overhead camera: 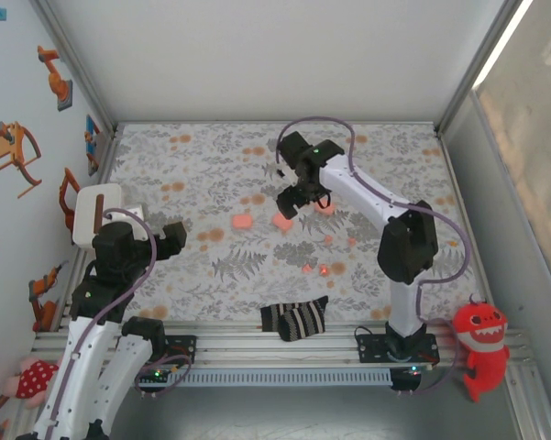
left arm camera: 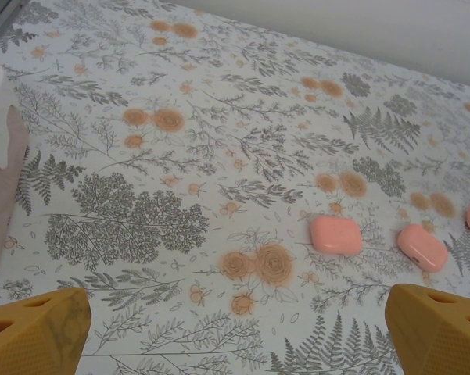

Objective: Insert wireless bluetooth earbuds into charging case

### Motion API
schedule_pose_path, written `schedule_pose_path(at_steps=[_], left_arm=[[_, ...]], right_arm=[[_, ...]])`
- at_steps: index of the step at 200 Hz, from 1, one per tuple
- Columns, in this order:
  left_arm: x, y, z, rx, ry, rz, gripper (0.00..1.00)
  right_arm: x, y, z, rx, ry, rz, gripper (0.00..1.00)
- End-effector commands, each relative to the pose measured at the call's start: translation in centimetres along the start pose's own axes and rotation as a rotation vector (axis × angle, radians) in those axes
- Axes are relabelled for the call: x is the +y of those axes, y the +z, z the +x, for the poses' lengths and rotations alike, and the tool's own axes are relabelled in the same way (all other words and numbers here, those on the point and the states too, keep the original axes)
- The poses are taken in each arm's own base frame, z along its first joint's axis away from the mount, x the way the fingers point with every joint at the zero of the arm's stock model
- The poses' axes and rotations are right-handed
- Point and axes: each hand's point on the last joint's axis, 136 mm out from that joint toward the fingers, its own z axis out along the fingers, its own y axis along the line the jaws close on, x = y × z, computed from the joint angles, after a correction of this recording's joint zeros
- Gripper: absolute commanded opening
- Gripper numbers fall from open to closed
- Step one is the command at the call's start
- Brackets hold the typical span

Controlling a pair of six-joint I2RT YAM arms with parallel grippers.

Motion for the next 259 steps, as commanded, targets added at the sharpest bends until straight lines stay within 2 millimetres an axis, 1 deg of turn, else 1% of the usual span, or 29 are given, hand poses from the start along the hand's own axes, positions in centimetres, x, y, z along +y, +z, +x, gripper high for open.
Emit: schedule_pose_path(at_steps=[1,43,104,127,159,179,222,259], left_arm=[[0.3,0.2,0.3,0.011,0.02,-0.01,0.96],[0.2,0.4,0.4,0.016,0.017,-0.007,0.96],[0.2,0.7,0.5,0.03,0.018,-0.01,0.96],[0.2,0.7,0.6,0.029,0.017,-0.011,0.96],[0.2,0.8,0.7,0.036,0.018,-0.011,0.96],[0.3,0.8,0.6,0.036,0.018,-0.012,0.96],[0.3,0.7,0.6,0.033,0.02,-0.016,0.96],[0.2,0.9,0.6,0.038,0.018,-0.013,0.96]], right_arm=[[0.8,0.3,0.5,0.065,-0.046,-0.024,0.94],[2.1,3.2,0.9,0.156,-0.097,-0.03,0.92],[3.5,7.0,0.2,0.212,-0.139,-0.04,0.89],[3.6,8.3,0.0,0.224,-0.148,-0.041,0.88],[4.0,9.5,-0.8,0.219,-0.155,-0.052,0.85],[4.3,10.1,-0.9,0.226,-0.154,-0.067,0.83],[4.7,11.6,-0.2,0.265,-0.153,-0.085,0.78],[5.1,12.4,0.0,0.278,-0.157,-0.096,0.71]])
